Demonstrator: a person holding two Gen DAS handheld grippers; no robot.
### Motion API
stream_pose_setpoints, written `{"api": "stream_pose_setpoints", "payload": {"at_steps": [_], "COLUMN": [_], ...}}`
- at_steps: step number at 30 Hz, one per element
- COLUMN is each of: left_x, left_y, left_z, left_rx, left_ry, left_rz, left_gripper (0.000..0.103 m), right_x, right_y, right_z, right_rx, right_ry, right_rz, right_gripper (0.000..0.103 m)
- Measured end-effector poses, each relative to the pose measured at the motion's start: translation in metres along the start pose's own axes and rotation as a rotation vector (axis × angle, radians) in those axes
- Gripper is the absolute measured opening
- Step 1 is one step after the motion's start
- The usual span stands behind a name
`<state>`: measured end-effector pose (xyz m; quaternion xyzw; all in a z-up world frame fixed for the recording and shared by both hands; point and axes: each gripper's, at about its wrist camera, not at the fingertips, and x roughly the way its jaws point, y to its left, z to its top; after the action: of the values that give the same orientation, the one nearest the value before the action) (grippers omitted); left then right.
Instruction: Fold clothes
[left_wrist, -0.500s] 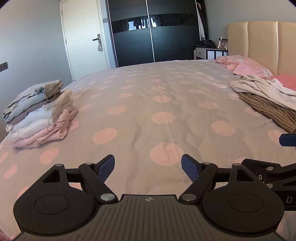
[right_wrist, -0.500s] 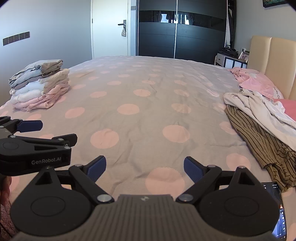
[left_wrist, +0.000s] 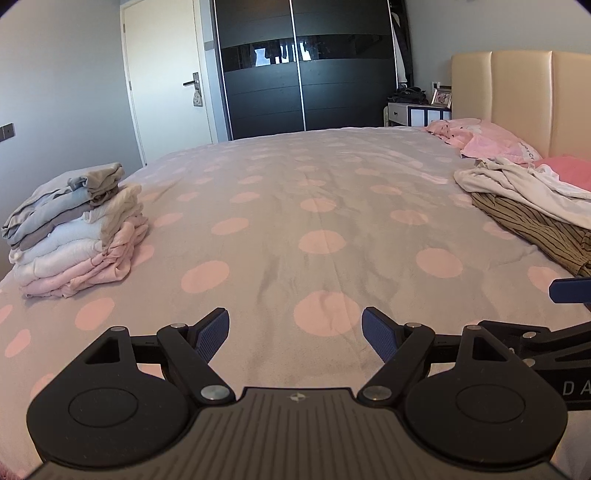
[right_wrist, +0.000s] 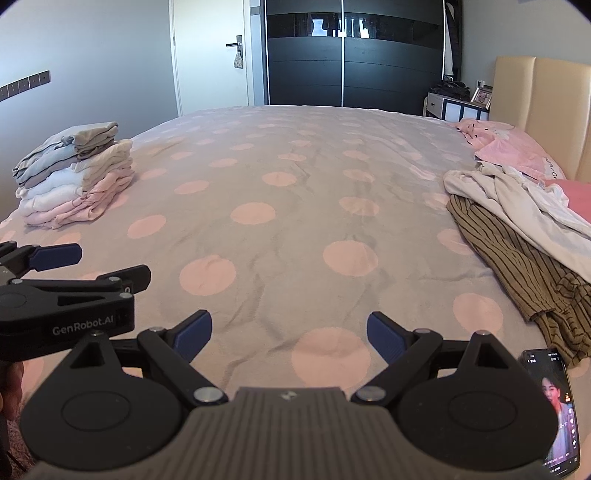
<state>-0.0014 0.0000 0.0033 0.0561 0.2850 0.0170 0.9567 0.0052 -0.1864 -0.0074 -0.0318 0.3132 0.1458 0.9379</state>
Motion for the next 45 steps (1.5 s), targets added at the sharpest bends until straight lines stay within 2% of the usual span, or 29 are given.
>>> {"api": "stream_pose_setpoints", "payload": {"at_steps": [21, 45], "left_x": [0.001, 0.0015], "left_y": [-0.0003, -0.0004], "left_z": [-0.0019, -0.0039], "left_rx": [0.003, 0.01], "left_ry": [0.023, 0.037], "left_rz": [0.005, 0.01], "left_gripper": [0.079, 0.079], "right_x": [0.0036, 0.0014], "right_y": [0.0045, 0.0059], "right_z": [-0.0018, -0.0031], "right_rx": [-0.046, -0.08], "right_ry": [0.041, 0.032], "right_rz": [-0.017, -0.022], "right_gripper": [0.093, 0.093]}}
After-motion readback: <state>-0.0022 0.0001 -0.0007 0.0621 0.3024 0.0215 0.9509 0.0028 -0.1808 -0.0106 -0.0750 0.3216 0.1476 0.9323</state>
